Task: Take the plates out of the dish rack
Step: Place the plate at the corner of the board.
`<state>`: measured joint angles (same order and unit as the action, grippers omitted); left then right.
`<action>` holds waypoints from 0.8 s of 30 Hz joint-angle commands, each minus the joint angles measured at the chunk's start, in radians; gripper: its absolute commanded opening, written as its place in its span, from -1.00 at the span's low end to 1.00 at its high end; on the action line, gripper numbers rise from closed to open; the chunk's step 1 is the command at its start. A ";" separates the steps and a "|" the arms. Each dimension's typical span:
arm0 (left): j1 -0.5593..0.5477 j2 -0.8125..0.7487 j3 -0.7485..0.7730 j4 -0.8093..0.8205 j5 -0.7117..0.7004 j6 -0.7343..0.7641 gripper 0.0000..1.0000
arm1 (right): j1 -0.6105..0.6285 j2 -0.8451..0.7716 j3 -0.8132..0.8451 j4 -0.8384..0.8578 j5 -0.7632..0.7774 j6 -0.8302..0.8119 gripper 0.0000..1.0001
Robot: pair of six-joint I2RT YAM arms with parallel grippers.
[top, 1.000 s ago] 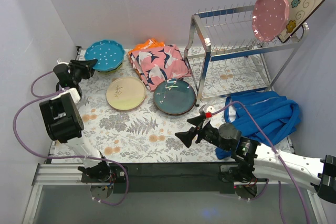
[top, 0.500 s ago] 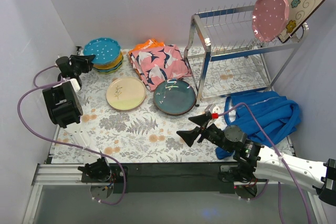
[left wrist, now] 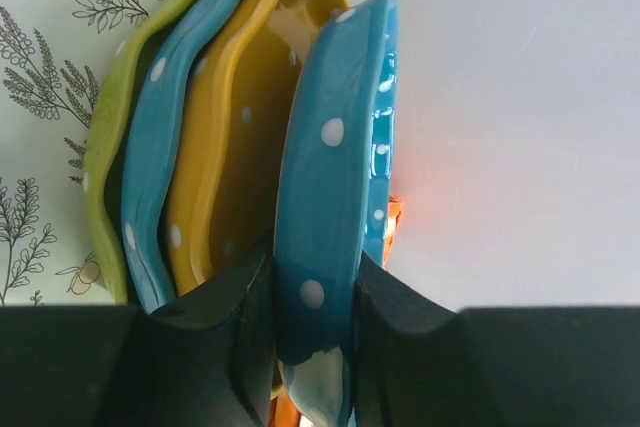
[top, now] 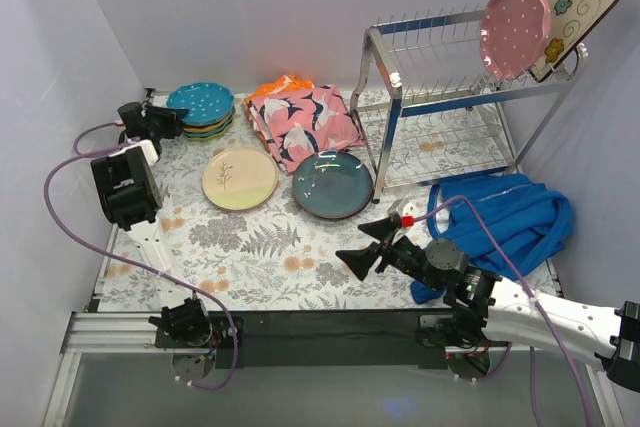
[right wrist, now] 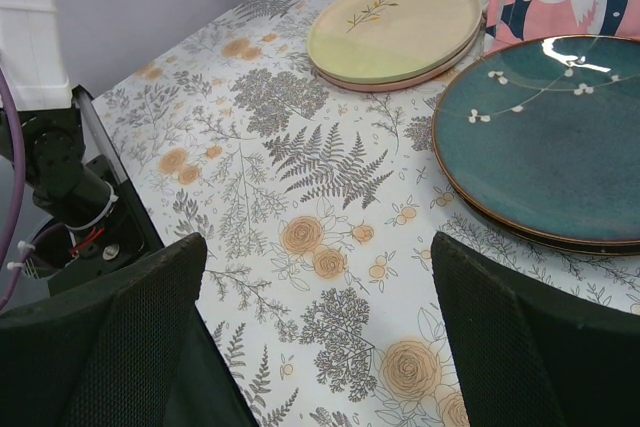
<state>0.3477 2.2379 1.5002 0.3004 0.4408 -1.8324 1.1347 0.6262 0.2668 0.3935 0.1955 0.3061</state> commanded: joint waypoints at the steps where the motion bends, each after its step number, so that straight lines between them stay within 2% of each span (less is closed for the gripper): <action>1: -0.006 -0.034 0.086 -0.029 -0.013 0.044 -0.42 | 0.007 0.006 0.005 0.056 0.009 -0.022 0.94; 11: -0.024 -0.026 0.210 -0.277 -0.089 0.171 -0.16 | 0.007 0.021 0.008 0.056 -0.002 -0.024 0.93; 18: -0.026 -0.064 0.224 -0.374 -0.136 0.216 -0.09 | 0.007 0.059 0.015 0.056 -0.013 -0.025 0.93; 24: -0.024 -0.080 0.302 -0.514 -0.185 0.254 -0.07 | 0.007 0.072 0.020 0.056 -0.027 -0.021 0.92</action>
<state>0.3180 2.2494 1.7351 -0.1173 0.3111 -1.6321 1.1347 0.6994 0.2668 0.3992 0.1764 0.2955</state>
